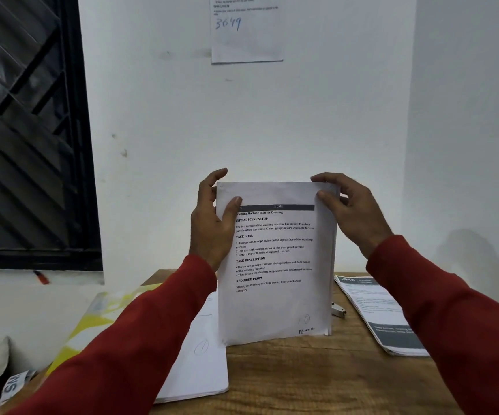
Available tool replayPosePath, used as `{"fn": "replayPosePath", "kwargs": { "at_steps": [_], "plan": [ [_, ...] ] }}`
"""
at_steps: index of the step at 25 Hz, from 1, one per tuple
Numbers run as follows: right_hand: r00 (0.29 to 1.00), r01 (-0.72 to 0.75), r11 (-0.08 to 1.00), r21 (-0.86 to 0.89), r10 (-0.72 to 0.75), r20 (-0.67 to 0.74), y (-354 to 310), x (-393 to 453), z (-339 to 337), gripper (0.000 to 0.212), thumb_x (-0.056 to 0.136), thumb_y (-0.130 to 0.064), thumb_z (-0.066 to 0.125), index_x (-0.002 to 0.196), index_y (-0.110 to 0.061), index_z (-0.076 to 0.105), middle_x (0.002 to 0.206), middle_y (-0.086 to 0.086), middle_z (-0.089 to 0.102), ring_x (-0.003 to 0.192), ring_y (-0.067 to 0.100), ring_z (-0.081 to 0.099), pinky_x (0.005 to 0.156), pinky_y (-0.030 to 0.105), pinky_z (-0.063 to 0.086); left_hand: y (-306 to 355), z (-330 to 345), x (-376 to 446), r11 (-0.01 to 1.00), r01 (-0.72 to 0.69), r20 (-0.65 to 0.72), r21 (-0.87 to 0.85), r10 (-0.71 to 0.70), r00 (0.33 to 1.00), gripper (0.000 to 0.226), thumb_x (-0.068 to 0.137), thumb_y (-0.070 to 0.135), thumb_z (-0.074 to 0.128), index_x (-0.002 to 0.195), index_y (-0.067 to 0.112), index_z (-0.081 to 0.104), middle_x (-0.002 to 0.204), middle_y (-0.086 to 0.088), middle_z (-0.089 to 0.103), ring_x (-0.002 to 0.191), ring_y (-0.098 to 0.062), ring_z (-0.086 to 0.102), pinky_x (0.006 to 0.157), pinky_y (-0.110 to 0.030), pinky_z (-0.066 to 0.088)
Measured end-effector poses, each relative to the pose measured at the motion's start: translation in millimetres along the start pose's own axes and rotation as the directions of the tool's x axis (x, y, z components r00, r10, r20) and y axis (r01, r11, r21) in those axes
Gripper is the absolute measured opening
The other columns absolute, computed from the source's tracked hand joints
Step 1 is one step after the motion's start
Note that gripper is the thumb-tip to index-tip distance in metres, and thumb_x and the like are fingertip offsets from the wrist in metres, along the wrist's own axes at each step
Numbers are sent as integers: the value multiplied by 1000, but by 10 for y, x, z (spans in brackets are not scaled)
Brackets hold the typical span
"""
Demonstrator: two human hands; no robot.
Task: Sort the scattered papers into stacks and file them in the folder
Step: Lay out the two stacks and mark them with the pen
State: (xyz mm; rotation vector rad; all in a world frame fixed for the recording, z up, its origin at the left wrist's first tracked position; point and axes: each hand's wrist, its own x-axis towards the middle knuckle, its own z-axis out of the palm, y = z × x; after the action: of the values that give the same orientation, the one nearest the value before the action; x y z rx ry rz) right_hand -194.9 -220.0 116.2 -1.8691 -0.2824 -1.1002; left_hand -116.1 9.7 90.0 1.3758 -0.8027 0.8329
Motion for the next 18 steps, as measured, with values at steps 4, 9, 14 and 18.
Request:
{"fn": "replayPosePath", "kwargs": {
  "at_steps": [4,9,14,18],
  "plan": [
    [998,-64,989,135,65,-1,-35,-35,62,29,98,-6,51,111,-26,67,110,-7,67,84,11,61,79,29,53,13,69,-26,1000,-1,-14,2,1,1000,45,96,10,59,137,25,47,123,16,59,105,4,59,96,-33,52],
    [998,-71,992,102,70,11,-8,-71,117,29,99,-9,48,114,-31,60,109,-10,62,86,12,59,80,32,51,-26,118,-59,1000,24,52,9,-24,998,42,101,17,51,138,31,37,132,3,53,114,-15,59,101,-42,49],
    [999,-46,999,28,46,5,-16,-55,126,27,95,-20,58,111,-42,58,109,-3,62,91,18,60,76,32,50,-8,43,-44,998,-28,-31,48,30,999,37,101,15,52,133,33,46,120,6,61,104,-12,63,91,-35,55],
    [999,-44,998,34,44,-12,-15,-57,98,28,93,-16,60,106,-40,62,108,-14,63,100,21,63,83,36,52,-29,-23,-35,1000,5,-72,-11,-6,997,33,96,13,61,126,28,60,108,7,67,82,-13,67,68,-27,56]
  ]
}}
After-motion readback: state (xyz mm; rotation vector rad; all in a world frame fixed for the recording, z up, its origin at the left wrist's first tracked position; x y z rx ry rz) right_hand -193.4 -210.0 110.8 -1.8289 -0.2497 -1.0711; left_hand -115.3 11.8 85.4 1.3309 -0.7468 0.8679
